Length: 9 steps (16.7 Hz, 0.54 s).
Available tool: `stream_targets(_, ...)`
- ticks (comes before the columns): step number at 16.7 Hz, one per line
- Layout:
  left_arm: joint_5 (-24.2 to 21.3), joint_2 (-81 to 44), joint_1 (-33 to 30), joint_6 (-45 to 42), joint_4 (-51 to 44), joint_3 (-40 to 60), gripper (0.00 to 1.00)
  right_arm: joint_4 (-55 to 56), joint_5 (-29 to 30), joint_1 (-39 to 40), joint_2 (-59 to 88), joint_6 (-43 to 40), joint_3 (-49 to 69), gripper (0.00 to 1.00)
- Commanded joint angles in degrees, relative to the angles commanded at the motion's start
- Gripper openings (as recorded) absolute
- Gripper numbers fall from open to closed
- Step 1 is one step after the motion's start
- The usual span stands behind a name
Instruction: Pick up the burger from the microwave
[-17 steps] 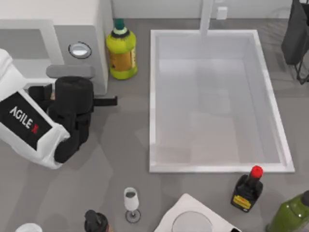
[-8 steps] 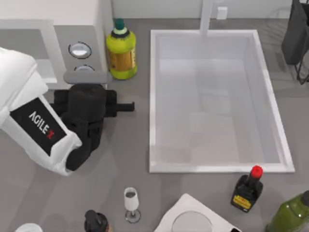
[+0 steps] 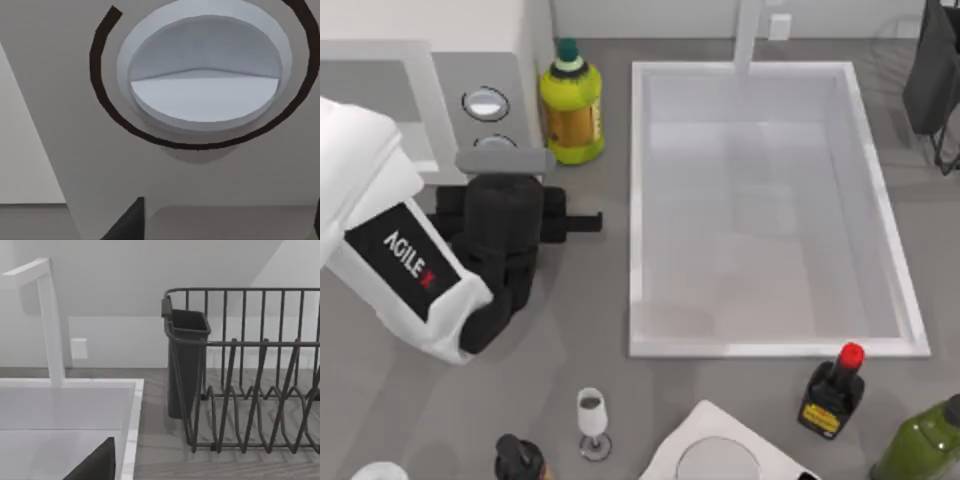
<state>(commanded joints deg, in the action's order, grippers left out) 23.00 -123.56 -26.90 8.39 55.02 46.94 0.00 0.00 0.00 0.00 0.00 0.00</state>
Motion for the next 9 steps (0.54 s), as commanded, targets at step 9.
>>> stream_targets(9,0.0,0.0,0.0,0.0,0.0,0.0,1.0,0.0,0.0,0.0,0.0,0.0,0.0,1.0)
